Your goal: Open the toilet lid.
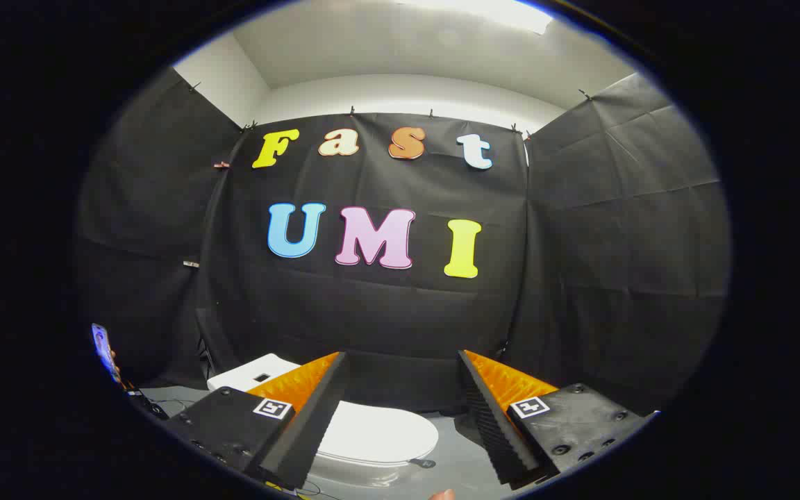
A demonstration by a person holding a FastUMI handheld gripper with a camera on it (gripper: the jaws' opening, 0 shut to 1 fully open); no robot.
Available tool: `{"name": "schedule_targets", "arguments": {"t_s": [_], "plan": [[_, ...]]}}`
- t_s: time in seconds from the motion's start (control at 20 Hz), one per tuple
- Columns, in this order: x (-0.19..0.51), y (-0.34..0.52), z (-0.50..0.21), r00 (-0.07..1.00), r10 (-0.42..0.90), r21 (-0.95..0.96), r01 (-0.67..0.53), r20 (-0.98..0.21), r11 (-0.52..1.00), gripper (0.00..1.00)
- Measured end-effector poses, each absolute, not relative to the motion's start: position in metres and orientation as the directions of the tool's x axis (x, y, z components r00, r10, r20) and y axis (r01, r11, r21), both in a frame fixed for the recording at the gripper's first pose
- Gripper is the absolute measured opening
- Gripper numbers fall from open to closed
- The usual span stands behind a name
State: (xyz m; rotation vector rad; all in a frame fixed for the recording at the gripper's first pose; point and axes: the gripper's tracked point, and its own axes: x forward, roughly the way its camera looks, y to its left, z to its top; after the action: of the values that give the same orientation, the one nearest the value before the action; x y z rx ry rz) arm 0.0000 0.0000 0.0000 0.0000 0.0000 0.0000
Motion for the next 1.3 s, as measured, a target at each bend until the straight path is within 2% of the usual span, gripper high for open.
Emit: {"name": "schedule_targets", "arguments": {"t_s": [1.3], "plan": [[0.006, -0.004, -0.01, 1.0, -0.026, 0.027, 0.027, -0.016, 0.999, 0.98]]}}
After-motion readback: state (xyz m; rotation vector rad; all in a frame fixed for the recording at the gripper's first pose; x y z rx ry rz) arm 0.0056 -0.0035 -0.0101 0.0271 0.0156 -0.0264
